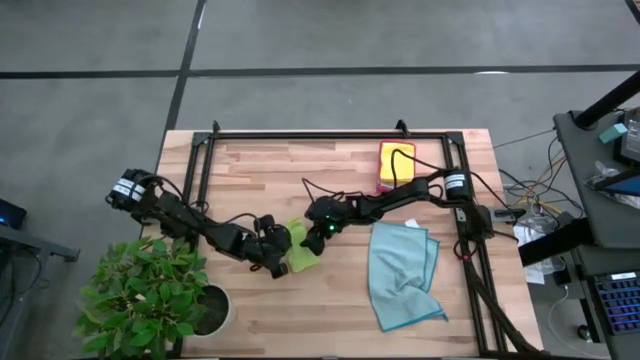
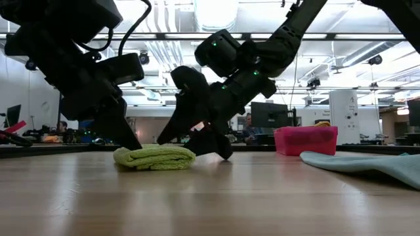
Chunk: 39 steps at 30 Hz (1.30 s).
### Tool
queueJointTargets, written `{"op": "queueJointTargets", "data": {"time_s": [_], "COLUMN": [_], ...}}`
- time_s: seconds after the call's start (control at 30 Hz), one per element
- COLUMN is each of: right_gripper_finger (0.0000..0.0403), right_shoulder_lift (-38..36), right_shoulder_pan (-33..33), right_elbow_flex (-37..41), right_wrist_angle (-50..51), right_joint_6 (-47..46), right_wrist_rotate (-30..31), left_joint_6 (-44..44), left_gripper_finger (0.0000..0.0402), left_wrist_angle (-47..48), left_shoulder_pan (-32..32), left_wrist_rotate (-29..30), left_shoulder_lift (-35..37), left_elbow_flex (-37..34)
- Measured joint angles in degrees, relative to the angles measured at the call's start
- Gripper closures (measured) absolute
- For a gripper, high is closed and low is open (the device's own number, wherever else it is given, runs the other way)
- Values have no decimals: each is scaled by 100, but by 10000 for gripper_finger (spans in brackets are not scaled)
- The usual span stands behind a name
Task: Fold microfiber towels
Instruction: Put the folded green microfiber towel into the red bin
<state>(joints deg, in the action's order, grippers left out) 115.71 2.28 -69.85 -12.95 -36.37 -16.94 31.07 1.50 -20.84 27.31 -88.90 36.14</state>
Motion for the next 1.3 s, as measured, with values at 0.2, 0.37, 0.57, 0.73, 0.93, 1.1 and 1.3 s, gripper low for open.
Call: {"op": "queueJointTargets", "data": {"time_s": [0.2, 0.37, 0.57, 0.73, 0.93, 1.1, 1.3], "right_gripper_finger": [224, 263, 254, 249, 308, 383, 388], "right_shoulder_lift": [2, 180, 418, 458, 470, 470, 197], "right_shoulder_pan": [-2, -30, -43, -53, -53, -52, -21], "right_elbow_flex": [-57, -118, -339, -418, -450, -450, -432], "right_wrist_angle": [-18, -162, -175, -258, -256, -245, 207], "right_joint_6": [-7, -113, -219, -117, 23, 118, 374], "right_wrist_rotate": [-7, 2, -66, -166, -263, -286, -321], "left_joint_6": [-4, -7, -9, -11, -39, -50, -343], "left_gripper_finger": [402, 402, 402, 402, 402, 402, 402], "left_wrist_angle": [1, 41, -55, -141, -155, -127, 129], "left_shoulder_pan": [0, 0, 0, 0, 0, -2, -15], "left_wrist_rotate": [-2, -5, 40, 122, 177, 179, 238], "left_shoulder_lift": [0, -56, -370, -402, -402, -322, 154], "left_elbow_flex": [0, -11, 0, 0, -4, -13, -17]}}
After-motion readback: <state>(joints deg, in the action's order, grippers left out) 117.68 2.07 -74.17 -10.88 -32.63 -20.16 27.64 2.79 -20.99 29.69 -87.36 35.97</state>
